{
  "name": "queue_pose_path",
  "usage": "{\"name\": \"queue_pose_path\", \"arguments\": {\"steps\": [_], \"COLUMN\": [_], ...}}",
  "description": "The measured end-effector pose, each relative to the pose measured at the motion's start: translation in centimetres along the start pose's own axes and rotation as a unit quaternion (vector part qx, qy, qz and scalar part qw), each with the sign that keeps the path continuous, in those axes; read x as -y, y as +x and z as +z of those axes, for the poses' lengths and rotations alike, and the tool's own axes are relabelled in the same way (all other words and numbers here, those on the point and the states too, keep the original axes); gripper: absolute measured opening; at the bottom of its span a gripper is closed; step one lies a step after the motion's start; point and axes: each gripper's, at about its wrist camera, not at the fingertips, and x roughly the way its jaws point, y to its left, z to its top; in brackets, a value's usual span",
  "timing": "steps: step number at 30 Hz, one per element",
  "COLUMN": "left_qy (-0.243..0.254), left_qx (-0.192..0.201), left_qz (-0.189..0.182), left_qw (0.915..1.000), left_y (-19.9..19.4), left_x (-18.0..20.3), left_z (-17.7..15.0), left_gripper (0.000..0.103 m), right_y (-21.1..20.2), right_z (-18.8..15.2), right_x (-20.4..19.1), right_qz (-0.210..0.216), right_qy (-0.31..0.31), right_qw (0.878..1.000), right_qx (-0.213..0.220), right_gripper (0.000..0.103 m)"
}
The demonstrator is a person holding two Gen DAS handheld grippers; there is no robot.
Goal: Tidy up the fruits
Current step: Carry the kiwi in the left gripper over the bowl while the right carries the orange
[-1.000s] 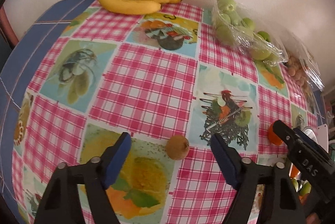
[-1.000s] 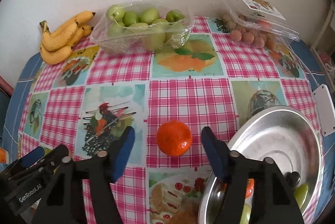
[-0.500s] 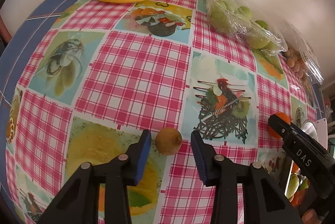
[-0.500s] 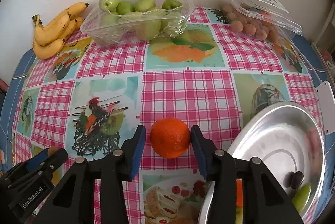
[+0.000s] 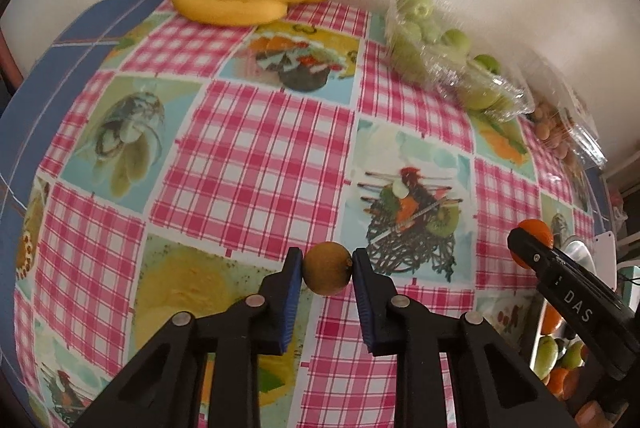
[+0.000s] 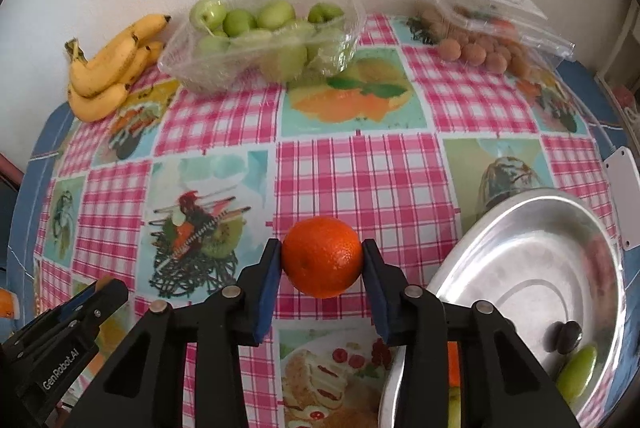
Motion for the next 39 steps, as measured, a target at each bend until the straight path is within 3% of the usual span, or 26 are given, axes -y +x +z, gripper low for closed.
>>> {"name": "queue_pose_path", "arguments": {"steps": [15, 24, 39], "left_qy": [0.016, 0.024, 0.043], "left_qx": [0.021, 0.043, 0.05], "left_qz": [0.003, -0.001, 0.005], "left_qw": [0.9997, 0.9988, 0.9978], "left_y": [-2.8, -5.6, -6.8], "left_x": [1.5, 2.3, 3.3], "left_z": [-0.4, -2.1, -3.6], "left_gripper": [0.027, 0.027, 0.027], "right_y": [-3.6, -6.8, -10.3], "right_z": [-1.8, -4.5, -8.2], "right_x": [0.4, 0.3, 1.7], "right_qz": [0.01, 0.007, 0.014], "right_qy": [0.02, 0.011, 0.014], "right_qw": [1.0, 1.0, 1.0], "right_qx": [-0.011, -0.004, 0.009], "right_gripper": [0.041, 0.041, 0.041]}}
